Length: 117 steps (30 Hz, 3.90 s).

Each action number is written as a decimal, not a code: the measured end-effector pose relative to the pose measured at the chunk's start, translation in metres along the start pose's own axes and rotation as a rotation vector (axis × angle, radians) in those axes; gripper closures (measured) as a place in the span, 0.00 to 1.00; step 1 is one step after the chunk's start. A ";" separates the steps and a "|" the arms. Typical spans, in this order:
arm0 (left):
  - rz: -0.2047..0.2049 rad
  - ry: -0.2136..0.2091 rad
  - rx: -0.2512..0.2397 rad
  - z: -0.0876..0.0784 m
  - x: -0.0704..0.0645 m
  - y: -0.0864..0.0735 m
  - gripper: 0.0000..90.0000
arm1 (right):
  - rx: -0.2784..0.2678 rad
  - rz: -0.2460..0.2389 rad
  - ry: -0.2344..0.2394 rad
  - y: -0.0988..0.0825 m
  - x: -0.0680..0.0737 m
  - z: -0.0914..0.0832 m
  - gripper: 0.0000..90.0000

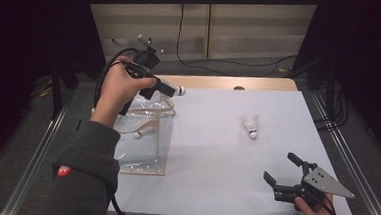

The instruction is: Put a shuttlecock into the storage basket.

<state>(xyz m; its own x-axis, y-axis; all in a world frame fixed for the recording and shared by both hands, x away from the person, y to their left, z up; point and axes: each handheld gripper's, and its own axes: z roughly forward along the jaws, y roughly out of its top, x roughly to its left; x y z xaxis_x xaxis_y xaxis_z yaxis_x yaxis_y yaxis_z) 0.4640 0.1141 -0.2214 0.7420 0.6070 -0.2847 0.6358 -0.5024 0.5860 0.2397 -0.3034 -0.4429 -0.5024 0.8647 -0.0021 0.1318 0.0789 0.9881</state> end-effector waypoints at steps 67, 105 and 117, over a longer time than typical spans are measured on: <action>-0.125 0.104 -0.042 -0.033 0.045 -0.033 0.98 | -0.002 0.000 -0.001 0.000 0.000 0.000 0.01; -0.195 0.170 -0.073 -0.032 0.069 -0.054 0.98 | -0.002 0.001 0.001 0.000 0.000 0.001 0.01; -0.209 0.188 -0.084 -0.031 0.074 -0.057 0.98 | -0.002 0.001 0.002 0.000 0.000 0.001 0.01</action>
<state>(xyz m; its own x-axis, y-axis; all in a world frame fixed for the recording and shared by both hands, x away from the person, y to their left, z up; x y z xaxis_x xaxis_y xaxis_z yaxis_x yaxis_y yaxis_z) 0.4759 0.2064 -0.2523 0.5395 0.7993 -0.2647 0.7448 -0.3064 0.5928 0.2401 -0.3027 -0.4432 -0.5035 0.8640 -0.0005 0.1308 0.0768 0.9884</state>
